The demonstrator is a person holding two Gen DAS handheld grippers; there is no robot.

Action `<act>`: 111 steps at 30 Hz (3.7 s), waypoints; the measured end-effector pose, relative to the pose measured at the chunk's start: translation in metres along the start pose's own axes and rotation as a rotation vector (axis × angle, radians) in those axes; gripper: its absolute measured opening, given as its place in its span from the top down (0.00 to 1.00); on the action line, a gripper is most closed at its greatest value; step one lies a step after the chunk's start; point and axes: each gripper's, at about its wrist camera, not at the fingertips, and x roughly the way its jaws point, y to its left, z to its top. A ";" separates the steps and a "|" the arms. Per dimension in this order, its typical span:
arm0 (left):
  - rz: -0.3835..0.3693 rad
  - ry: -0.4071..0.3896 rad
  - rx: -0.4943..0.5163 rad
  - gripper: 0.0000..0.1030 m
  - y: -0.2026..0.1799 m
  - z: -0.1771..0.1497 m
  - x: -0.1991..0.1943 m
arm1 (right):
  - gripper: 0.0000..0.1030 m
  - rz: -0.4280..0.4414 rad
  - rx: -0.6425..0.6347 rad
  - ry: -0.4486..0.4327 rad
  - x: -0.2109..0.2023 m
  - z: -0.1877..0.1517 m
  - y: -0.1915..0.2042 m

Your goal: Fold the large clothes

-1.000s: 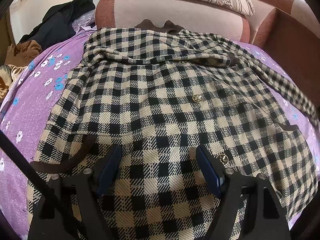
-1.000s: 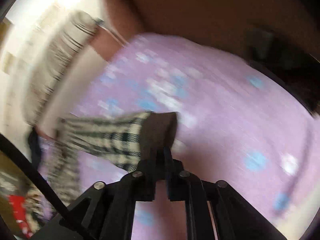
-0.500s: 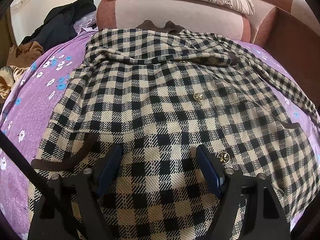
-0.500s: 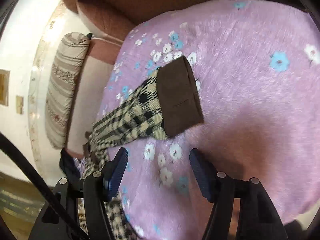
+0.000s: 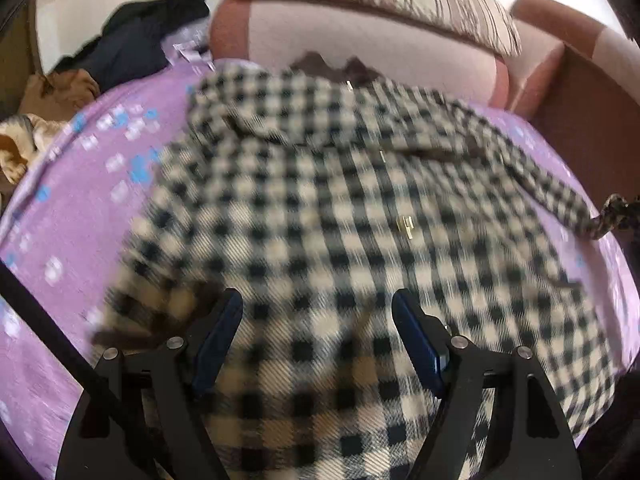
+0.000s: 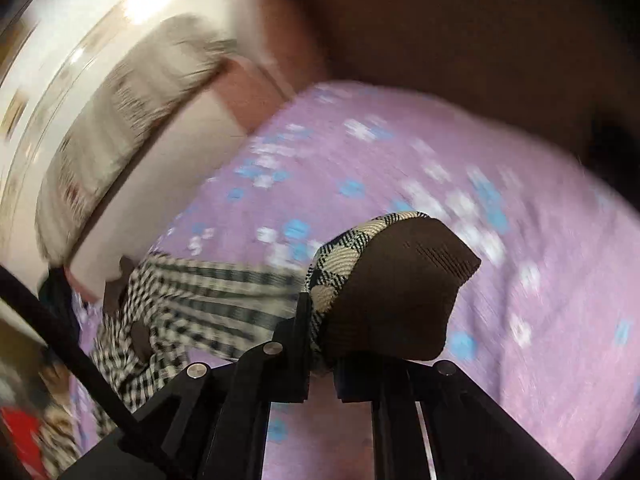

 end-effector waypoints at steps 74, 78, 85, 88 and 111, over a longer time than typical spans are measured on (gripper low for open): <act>0.170 0.101 -0.196 0.17 0.115 0.160 0.148 | 0.43 0.003 -0.784 0.256 0.202 -0.086 0.294; 0.137 0.077 -0.174 0.19 0.115 0.163 0.118 | 0.36 0.009 -0.750 0.247 0.193 -0.077 0.292; -0.010 0.069 -0.264 0.19 0.146 0.109 0.036 | 0.36 0.211 -0.489 0.331 0.134 -0.056 0.216; -0.058 0.110 -0.316 0.19 0.163 0.063 0.023 | 0.36 0.230 -0.442 0.401 0.116 -0.069 0.165; -0.308 0.130 -0.350 0.21 0.084 -0.099 -0.059 | 0.46 0.585 -0.202 0.546 0.023 -0.218 0.079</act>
